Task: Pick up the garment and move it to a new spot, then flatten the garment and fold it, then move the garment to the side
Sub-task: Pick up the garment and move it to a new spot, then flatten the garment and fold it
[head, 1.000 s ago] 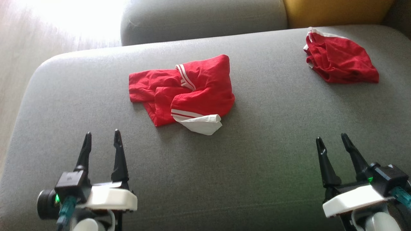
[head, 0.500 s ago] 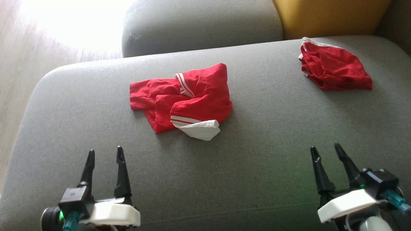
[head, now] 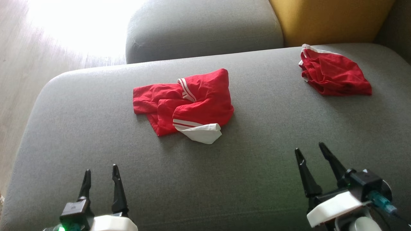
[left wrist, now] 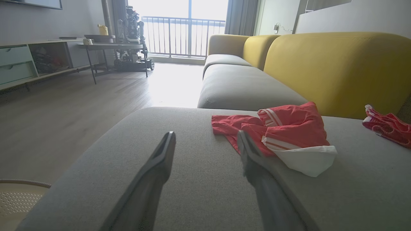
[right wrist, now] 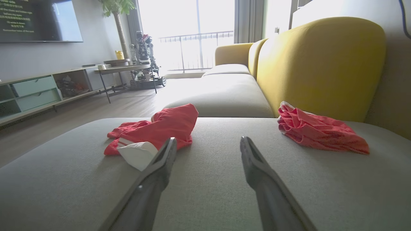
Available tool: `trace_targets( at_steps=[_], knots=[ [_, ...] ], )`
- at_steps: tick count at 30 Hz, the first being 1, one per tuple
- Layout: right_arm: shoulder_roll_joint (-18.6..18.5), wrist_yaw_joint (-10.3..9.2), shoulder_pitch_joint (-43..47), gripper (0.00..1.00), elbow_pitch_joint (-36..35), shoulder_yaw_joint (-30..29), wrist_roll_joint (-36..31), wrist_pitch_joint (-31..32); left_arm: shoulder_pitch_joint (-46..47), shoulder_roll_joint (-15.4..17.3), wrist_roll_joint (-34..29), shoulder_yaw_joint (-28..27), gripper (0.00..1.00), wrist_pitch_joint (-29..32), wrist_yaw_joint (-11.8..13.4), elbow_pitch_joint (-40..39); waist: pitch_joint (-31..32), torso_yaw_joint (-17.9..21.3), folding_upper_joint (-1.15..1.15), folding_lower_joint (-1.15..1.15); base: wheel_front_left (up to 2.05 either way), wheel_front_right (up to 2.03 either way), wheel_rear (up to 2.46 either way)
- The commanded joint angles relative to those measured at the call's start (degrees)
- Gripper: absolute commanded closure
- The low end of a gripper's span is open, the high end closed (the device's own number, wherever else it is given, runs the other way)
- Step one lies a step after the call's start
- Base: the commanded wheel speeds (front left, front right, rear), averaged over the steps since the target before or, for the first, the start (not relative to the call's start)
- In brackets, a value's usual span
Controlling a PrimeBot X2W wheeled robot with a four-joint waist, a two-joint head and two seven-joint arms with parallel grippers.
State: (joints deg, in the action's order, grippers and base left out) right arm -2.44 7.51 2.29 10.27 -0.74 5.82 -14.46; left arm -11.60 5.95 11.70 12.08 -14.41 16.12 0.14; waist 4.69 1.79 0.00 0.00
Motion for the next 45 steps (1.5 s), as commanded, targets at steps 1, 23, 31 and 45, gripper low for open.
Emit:
trace_targets(
  at_steps=[1, 23, 31, 45],
  knots=[
    [-0.43, -0.02, -0.80, 0.00, -2.26, 1.82, -0.54, -0.54, 2.22, -0.35, -0.22, -2.39, 0.00, -0.59, 0.12, -1.63, 0.04, -0.14, 0.00, 0.00, 0.00, 0.00, 0.00],
    [-0.43, -0.02, -0.12, 0.00, -3.57, 3.03, -0.73, -0.54, 0.11, -1.87, -1.08, -3.31, 0.00, -0.59, -2.62, -0.92, 0.17, -0.83, 0.00, 0.00, 0.00, 0.00, 0.00],
    [-0.43, -0.02, -0.19, 0.00, -3.80, 3.31, -0.41, -0.54, 0.75, -2.24, -1.22, -4.16, 0.00, -0.59, -3.35, -0.45, -0.67, -0.71, 0.00, 0.00, 0.00, 0.00, 0.00],
    [-0.43, -0.02, -2.56, 0.00, -3.76, 4.49, -0.05, -0.54, 15.91, -2.96, 1.26, 0.76, 0.00, -0.59, -10.71, 8.88, -8.65, -0.93, 0.00, 0.00, 0.00, 0.00, 0.00]
  ],
)
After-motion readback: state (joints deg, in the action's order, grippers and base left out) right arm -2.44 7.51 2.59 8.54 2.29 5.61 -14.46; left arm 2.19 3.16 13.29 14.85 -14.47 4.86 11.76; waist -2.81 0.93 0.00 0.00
